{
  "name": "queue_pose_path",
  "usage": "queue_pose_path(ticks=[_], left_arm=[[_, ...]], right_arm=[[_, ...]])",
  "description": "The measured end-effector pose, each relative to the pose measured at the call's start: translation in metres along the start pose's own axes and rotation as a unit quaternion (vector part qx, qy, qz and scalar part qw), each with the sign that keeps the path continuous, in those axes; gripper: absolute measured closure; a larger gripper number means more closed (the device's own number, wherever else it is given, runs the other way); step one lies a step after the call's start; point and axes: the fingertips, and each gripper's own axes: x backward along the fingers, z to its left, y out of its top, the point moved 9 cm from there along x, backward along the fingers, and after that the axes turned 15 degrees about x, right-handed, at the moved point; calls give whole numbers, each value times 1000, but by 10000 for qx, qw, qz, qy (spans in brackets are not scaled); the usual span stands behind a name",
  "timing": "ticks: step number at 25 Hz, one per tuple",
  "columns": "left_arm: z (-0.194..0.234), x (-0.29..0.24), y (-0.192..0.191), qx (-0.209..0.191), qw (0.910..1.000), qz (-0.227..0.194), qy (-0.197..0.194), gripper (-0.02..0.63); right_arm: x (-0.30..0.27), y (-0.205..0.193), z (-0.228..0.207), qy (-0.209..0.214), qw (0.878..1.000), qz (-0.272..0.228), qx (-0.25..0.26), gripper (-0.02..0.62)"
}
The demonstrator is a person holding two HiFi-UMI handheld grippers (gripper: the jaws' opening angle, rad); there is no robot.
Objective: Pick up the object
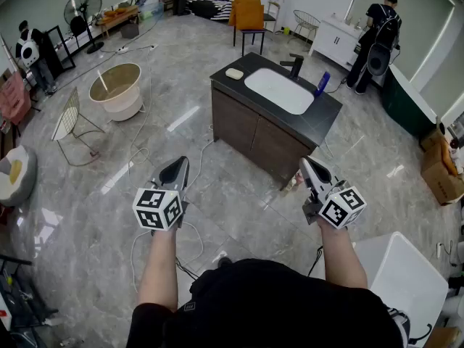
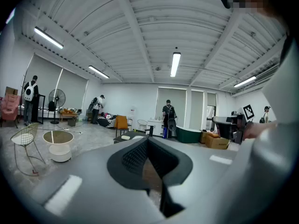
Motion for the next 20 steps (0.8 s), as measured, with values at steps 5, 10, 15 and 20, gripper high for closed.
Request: queue_pose_path(ticks=[5, 10, 15, 20], left_arm=[[-12, -11, 7, -117, 9999, -66, -64, 595], [-27, -17, 1, -147, 9998, 58, -138, 595], [-39, -24, -6, -236, 9992, 153, -272, 594], [-38, -19, -2, -265, 9987, 231, -379, 593]], right_arm=[[13, 0, -6, -20, 9999, -75, 71, 583], [29, -1, -11, -125, 9999, -91, 55, 583], [42, -7, -14, -221, 9997, -73, 2, 584], [45, -8, -6, -25, 9998, -89, -175, 583]])
